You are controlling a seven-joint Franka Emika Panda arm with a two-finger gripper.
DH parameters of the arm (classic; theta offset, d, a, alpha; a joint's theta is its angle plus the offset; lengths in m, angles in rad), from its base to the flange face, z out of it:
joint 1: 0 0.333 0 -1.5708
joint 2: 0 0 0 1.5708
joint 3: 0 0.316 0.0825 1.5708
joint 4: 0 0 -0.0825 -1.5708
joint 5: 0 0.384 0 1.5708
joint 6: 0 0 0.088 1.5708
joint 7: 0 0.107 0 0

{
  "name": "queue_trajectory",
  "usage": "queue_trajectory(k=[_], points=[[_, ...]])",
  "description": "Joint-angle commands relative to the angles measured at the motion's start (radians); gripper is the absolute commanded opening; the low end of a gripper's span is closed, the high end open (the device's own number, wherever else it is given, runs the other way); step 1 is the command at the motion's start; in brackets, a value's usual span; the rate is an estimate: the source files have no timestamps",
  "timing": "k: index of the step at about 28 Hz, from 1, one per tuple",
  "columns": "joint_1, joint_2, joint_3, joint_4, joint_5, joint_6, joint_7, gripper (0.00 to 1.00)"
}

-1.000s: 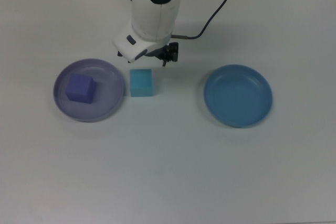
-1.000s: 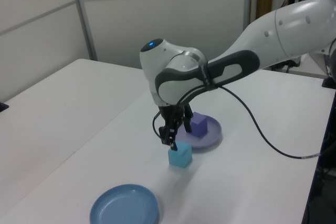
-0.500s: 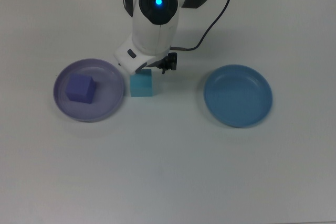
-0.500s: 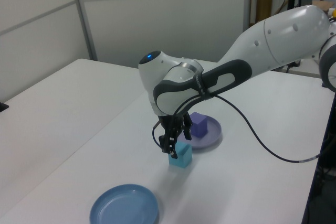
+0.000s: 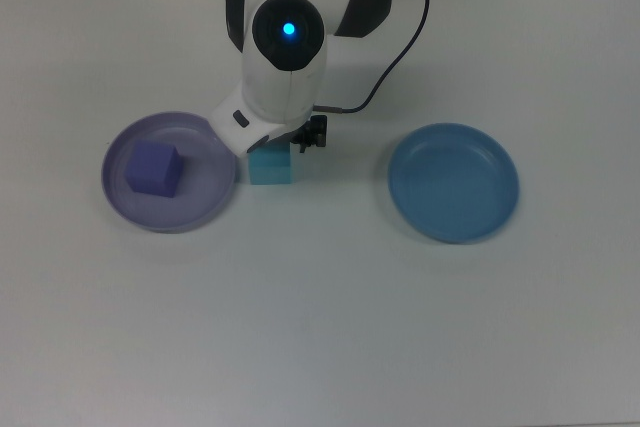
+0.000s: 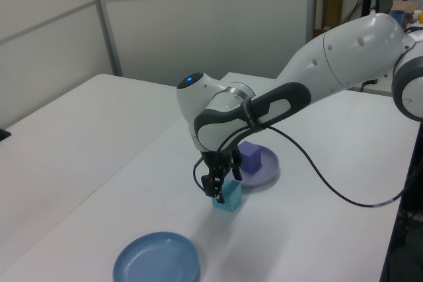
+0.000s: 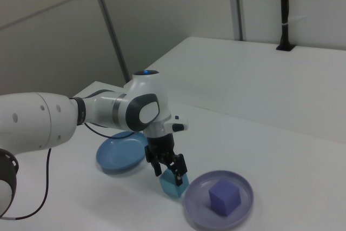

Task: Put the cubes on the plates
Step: 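Lower the gripper and close it on the cyan cube, then carry the cyan cube onto the light-blue plate and open the gripper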

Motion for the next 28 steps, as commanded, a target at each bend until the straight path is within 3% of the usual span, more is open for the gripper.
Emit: queue_trajectory(k=[1,3,4,5,18,28], points=[[-0.005,0.02,-0.003,-0.006,-0.026,0.039,-0.02,0.92],[-0.005,0.027,-0.004,-0.004,-0.027,0.044,-0.02,0.6],[-0.005,0.028,-0.004,-0.004,-0.027,0.044,-0.02,0.35],[-0.004,0.034,-0.004,-0.003,-0.026,0.044,-0.014,0.0],[0.022,-0.035,0.017,0.02,-0.014,0.027,0.087,0.0],[0.148,-0.019,0.03,0.078,-0.009,0.016,0.228,0.0]])
